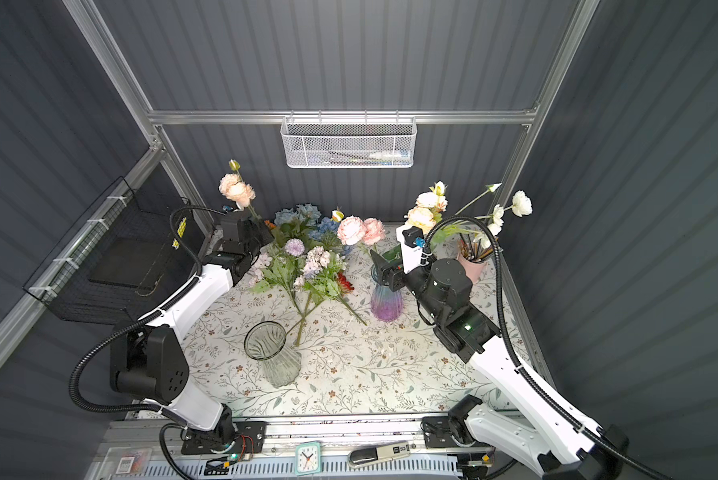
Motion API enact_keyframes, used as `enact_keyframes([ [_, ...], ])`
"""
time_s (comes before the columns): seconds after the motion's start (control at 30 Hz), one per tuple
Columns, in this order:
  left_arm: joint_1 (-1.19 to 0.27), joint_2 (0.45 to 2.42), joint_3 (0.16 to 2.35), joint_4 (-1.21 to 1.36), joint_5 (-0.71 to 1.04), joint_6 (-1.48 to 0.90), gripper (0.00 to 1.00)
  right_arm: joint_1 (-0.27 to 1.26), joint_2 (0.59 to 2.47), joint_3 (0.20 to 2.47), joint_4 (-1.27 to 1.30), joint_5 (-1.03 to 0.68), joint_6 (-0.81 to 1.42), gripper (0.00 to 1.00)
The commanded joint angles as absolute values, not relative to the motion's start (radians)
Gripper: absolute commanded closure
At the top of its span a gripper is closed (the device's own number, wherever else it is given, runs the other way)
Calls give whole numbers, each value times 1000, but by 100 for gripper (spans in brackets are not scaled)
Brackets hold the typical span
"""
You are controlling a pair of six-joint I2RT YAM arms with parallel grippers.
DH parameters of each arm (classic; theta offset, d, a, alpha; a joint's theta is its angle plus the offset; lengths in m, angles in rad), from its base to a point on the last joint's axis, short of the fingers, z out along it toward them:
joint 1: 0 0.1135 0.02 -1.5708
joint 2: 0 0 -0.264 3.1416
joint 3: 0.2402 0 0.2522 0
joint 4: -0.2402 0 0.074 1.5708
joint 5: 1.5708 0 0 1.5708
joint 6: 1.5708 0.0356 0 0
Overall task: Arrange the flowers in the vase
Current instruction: 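Lift the peach carnation high above the pile with the left gripper, then grasp the carnation stem with the right gripper while the left gripper holds it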
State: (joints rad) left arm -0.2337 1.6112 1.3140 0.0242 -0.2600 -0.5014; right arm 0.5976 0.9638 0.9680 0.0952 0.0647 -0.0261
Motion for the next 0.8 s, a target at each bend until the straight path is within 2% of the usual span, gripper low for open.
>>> enact_keyframes([
  [0.0, -244, 1539, 1332, 164, -177, -410, 100, 602, 953, 1010, 92, 30, -15, 15],
  [0.37, -289, 1365, 1280, 295, 62, -419, 100, 604, 959, 1096, 67, -88, 13, 17],
  [0.53, -350, 1307, 1241, 407, 159, -436, 100, 614, 976, 1134, 41, -244, 52, 24],
  [0.77, -437, 1284, 1176, 659, 372, -462, 100, 672, 1045, 1186, 27, -325, 61, 37],
])
